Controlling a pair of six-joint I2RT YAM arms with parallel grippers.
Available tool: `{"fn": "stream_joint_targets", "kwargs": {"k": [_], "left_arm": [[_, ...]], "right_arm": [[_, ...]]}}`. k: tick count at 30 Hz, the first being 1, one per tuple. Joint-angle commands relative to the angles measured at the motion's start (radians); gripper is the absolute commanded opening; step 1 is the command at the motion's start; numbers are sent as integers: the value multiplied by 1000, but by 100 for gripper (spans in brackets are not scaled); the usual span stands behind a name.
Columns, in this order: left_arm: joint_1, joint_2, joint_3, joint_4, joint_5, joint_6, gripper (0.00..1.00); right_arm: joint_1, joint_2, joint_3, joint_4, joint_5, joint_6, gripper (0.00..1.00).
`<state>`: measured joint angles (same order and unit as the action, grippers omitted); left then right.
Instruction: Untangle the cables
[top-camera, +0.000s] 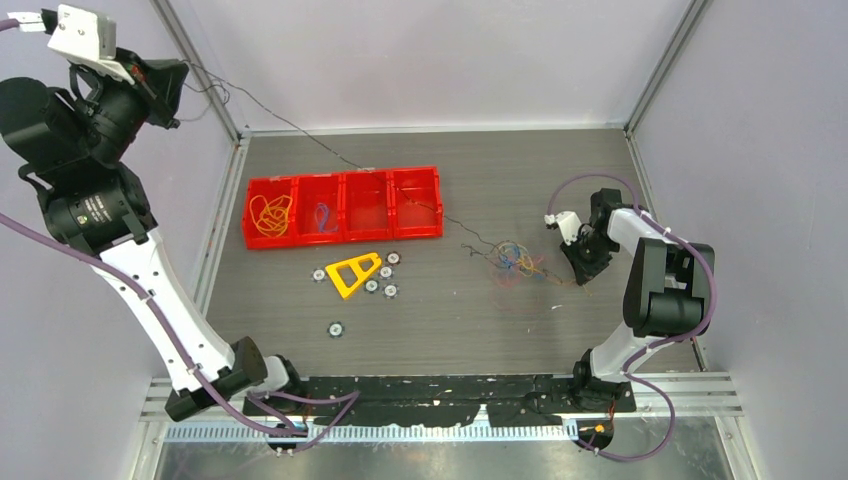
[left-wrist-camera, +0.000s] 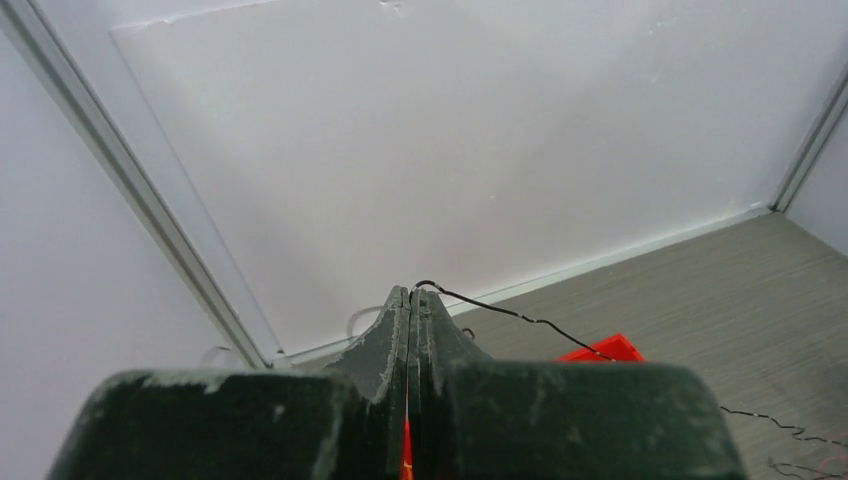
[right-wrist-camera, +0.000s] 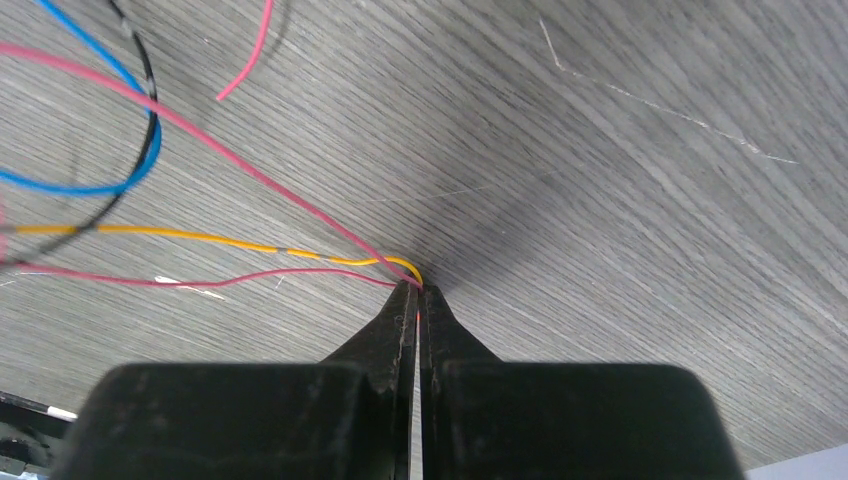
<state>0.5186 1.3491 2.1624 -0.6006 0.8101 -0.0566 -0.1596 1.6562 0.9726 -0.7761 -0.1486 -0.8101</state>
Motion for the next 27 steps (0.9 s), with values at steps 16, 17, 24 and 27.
{"fn": "stream_joint_targets", "kwargs": {"k": [16, 17, 24, 27], "left_arm": [[73, 52, 110, 98, -349, -97, 0], [73, 49, 109, 98, -378, -90, 0], [121, 123, 234, 26, -505, -99, 0], [122, 119, 204, 33, -506, -103, 0]], "right_arm": [[-43, 12, 2, 13, 77, -54, 5], [-44, 14, 2, 13, 87, -60, 5], [-112, 27, 34, 8, 112, -94, 5], [-132, 31, 45, 3, 113, -102, 6]]}}
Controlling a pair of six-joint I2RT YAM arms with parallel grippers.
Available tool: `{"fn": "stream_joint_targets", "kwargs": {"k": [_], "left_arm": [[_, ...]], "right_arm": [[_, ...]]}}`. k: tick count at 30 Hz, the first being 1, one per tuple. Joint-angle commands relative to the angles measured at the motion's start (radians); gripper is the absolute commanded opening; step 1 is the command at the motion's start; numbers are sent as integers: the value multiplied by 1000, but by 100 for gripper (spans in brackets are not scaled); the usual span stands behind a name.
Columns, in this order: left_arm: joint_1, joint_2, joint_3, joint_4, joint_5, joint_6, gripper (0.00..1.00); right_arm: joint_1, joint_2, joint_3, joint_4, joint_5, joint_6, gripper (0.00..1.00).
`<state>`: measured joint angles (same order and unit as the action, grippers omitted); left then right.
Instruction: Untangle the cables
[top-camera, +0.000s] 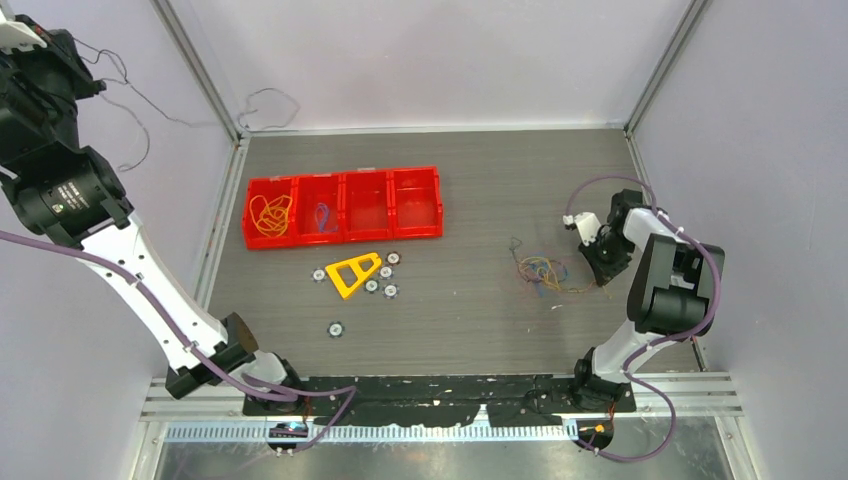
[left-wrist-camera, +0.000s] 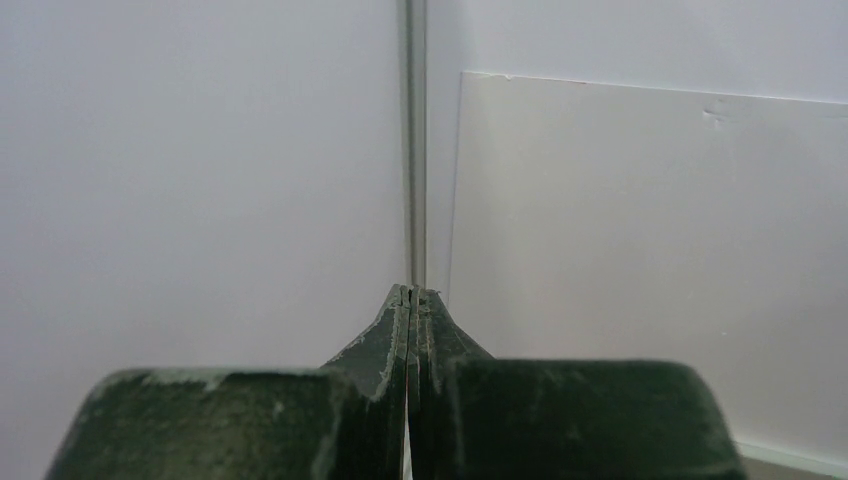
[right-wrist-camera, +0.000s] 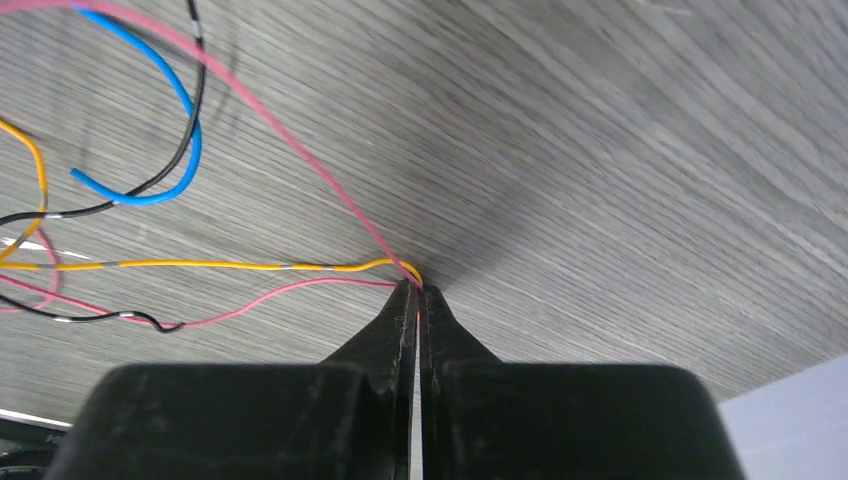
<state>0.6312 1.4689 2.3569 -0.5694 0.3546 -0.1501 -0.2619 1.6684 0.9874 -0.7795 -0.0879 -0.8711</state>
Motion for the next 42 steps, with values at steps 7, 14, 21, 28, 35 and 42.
{"fn": "stream_joint_targets", "kwargs": {"k": [7, 14, 21, 28, 35, 42], "left_arm": [[-18, -153, -279, 218, 323, -105, 0], [-51, -207, -311, 288, 281, -140, 0], [-70, -195, -337, 410, 421, -307, 0], [-202, -210, -403, 445, 402, -297, 0], [-340, -204, -446, 460, 359, -286, 0], [-382, -175, -434, 470, 317, -286, 0]], "right_arm": [[-32, 7, 65, -76, -60, -17, 5], [-11, -8, 89, -119, -111, -1, 5], [-5, -31, 104, -179, -173, -9, 6], [-1, -30, 128, -221, -220, -6, 13], [4, -24, 146, -245, -252, 1, 36], [8, -42, 155, -275, -300, 6, 72]]}}
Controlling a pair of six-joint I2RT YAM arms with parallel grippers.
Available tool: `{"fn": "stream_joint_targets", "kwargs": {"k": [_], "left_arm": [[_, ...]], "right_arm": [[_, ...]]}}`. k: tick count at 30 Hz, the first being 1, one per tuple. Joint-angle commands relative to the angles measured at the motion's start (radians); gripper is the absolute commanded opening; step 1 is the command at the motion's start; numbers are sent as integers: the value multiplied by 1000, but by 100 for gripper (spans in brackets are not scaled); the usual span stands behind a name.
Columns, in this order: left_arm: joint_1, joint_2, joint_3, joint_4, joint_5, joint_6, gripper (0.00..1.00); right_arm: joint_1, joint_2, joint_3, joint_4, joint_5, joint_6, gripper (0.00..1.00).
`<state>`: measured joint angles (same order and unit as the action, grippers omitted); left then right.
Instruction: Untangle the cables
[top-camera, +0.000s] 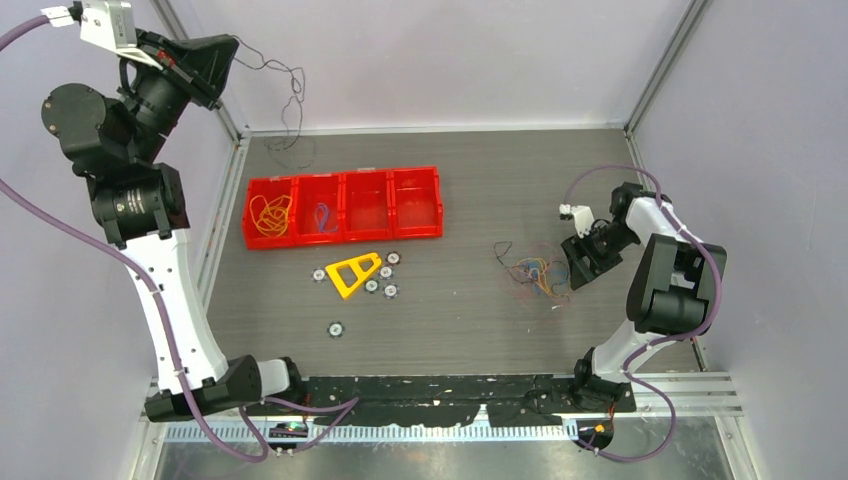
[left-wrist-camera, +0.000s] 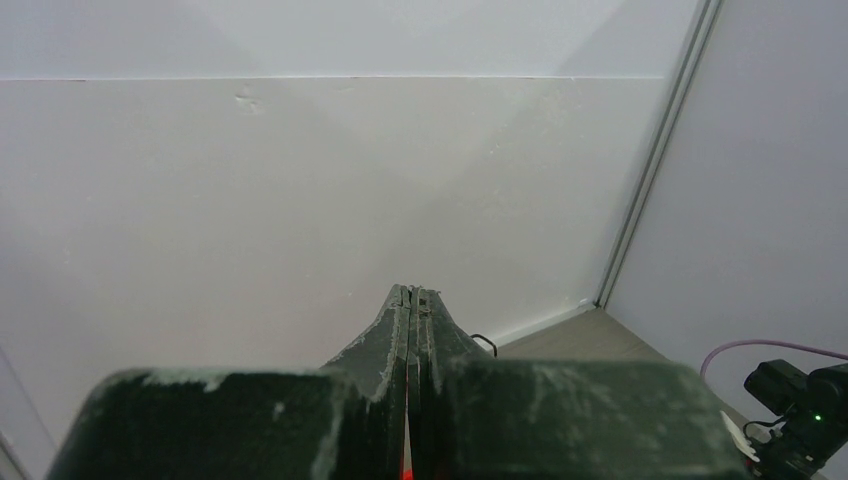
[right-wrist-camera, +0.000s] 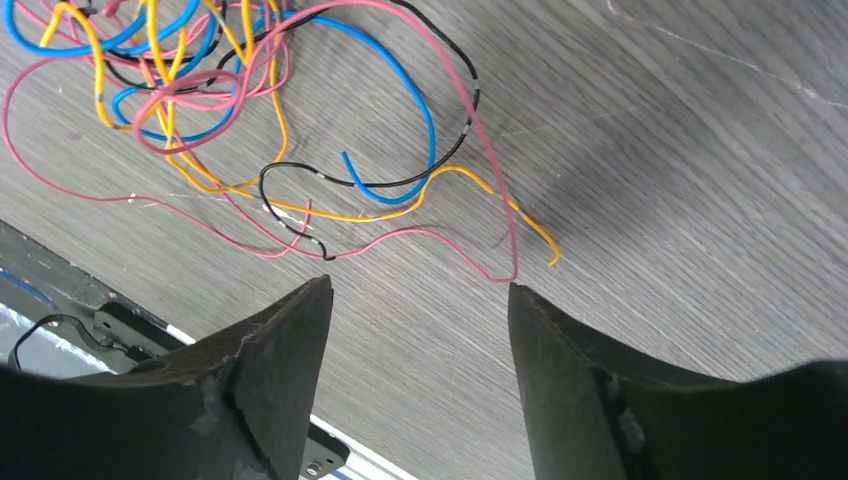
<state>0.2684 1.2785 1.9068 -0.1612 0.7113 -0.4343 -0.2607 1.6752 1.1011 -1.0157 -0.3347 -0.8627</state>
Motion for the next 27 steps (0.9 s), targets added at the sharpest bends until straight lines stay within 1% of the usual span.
{"fn": "stream_joint_targets", "kwargs": {"k": [1, 2, 4, 5, 6, 9, 13, 19, 20, 22, 27], "left_arm": [[-25, 22, 16, 61, -46, -6, 0], [-34, 30, 17, 61, -52, -12, 0], [-52, 52, 23, 61, -53, -19, 0], [-62, 59, 23, 61, -58, -22, 0], [-73, 65, 21, 61, -61, -24, 0], [-112, 77, 6, 60, -71, -19, 0], [-168, 68, -73, 54, -93, 22, 0], [-257, 44, -225, 46, -157, 151, 0], [-258, 44, -243, 42, -168, 164, 0], [-305, 43, -279, 35, -189, 184, 0], [-346, 52, -358, 56, -231, 224, 0]], "right_arm": [[6, -51, 50, -48, -65, 2, 78], [7, -52, 54, -52, -70, 4, 81], [7, -54, 68, -63, -85, 10, 93], [8, -54, 69, -68, -88, 12, 95], [9, -54, 73, -71, -89, 13, 99], [8, -57, 73, -75, -87, 13, 95], [8, -57, 69, -77, -93, 16, 95], [9, -56, 74, -86, -100, 15, 95], [9, -54, 74, -88, -99, 15, 95], [9, -51, 77, -89, -97, 14, 95], [9, -41, 77, -86, -98, 15, 95]]}}
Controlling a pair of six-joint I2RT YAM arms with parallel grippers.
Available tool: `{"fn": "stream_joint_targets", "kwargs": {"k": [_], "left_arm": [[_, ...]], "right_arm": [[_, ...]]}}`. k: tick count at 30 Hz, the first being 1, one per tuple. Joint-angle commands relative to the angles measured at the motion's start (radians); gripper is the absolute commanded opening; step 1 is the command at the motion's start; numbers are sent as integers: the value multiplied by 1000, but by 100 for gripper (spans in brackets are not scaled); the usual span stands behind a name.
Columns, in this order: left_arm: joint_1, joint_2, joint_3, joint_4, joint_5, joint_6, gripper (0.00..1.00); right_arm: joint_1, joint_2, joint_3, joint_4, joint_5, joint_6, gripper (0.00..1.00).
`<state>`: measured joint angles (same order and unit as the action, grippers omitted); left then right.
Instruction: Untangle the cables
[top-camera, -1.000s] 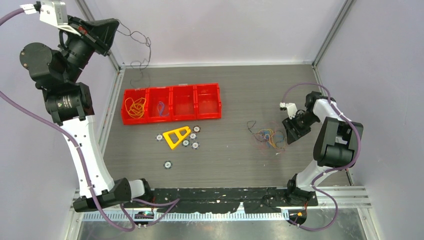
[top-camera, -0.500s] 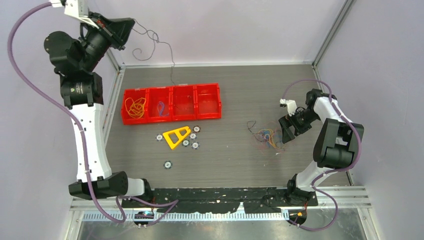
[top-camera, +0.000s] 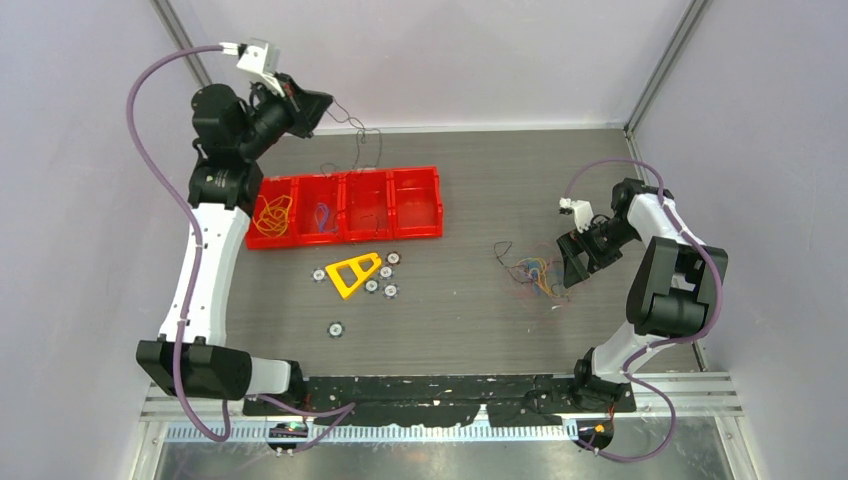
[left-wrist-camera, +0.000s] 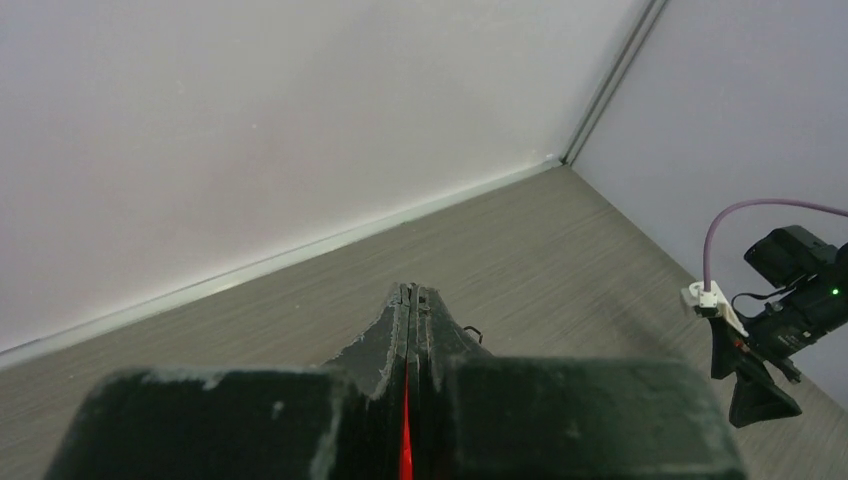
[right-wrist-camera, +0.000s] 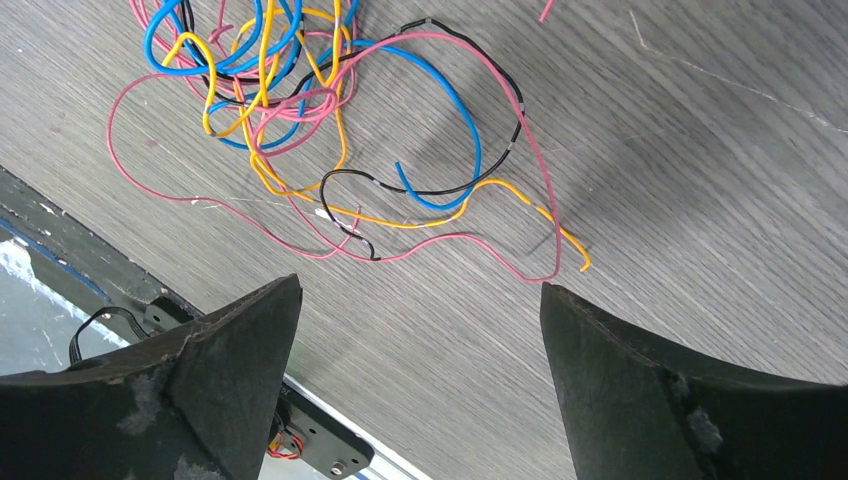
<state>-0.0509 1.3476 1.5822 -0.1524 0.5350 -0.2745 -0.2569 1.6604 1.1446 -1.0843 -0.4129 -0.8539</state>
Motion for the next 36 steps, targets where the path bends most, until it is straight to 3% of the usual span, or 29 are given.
{"fn": "stream_joint_targets", "kwargs": {"k": [1, 13, 20, 26, 36], "left_arm": [[-28, -4, -32, 55, -59, 64, 0], [-29, 199, 328, 52, -97, 10, 0], [-29, 261, 380, 62, -89, -45, 0], [-32, 251, 236, 108, -19, -107, 0], [-32, 38, -237, 184, 50, -39, 0]], "right_arm": [[5, -24, 33, -17, -19, 5, 95], [5, -13, 30, -13, -7, 3, 95], [5, -2, 33, -8, 0, 2, 95], [5, 8, 33, -6, 2, 3, 95], [5, 5, 22, -2, 11, -4, 95]]}}
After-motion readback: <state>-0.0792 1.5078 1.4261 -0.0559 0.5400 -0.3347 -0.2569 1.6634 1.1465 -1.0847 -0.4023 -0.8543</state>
